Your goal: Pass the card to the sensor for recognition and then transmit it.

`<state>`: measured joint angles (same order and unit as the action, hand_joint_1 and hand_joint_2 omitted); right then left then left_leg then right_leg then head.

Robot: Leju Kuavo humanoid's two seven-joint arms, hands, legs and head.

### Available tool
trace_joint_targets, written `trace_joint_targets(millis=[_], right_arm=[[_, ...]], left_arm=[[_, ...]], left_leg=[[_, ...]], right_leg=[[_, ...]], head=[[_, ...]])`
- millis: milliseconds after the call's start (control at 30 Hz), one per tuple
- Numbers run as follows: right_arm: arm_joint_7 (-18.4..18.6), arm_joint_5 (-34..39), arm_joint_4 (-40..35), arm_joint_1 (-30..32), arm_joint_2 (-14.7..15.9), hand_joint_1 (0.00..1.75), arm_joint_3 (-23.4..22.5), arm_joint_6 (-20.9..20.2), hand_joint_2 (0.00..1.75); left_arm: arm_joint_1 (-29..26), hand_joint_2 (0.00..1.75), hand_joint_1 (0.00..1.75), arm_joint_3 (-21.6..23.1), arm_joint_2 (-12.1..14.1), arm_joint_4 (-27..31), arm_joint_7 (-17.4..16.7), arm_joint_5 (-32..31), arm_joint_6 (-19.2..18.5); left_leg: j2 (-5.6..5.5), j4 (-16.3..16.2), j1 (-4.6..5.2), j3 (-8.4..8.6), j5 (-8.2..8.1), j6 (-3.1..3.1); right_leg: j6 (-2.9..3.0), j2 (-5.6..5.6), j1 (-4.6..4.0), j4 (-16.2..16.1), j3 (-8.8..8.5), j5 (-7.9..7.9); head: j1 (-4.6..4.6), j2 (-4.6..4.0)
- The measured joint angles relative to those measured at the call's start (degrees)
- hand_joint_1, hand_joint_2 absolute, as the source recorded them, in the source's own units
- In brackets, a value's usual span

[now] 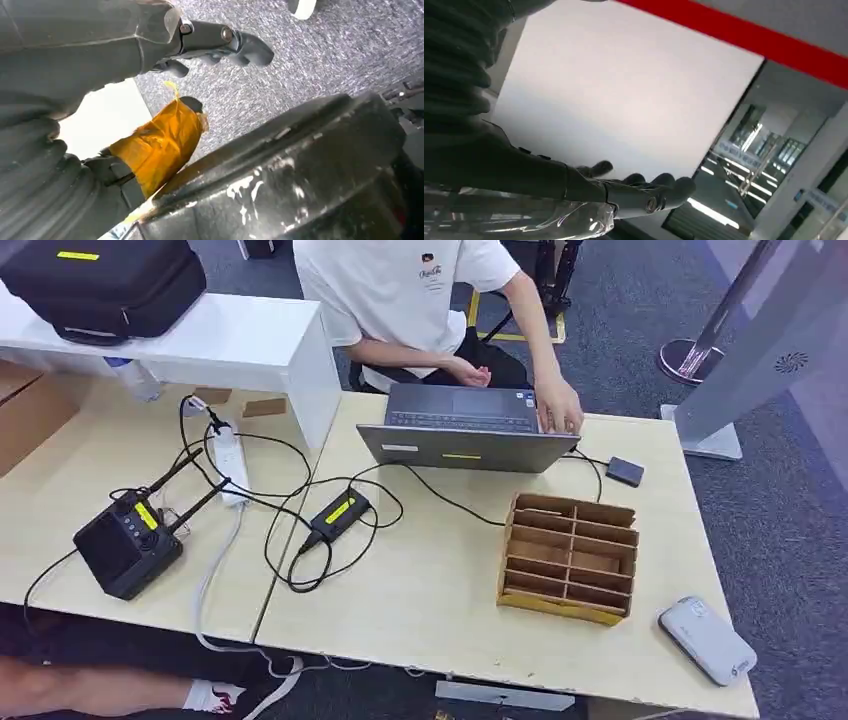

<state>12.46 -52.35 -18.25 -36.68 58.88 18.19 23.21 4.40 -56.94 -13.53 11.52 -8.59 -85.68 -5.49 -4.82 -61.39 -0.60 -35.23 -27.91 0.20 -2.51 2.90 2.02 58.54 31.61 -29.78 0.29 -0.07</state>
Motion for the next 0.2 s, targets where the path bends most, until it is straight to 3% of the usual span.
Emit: trace_joint_targets(millis=[200], right_arm=[[1.0, 1.9, 1.3, 9.3, -1.3, 0.00, -4.3, 1.7, 1.75]], left_arm=[[0.1, 1.75, 0.00, -0.2, -0.2, 0.0, -1.4, 0.0, -0.3]], left_leg=[[-0.11, 0.1, 0.06, -0.05, -0.08, 0.05]], right_leg=[[0.01, -0.16, 0.04, 0.0, -0.03, -0.12]], head=[[0.04, 0.00]])
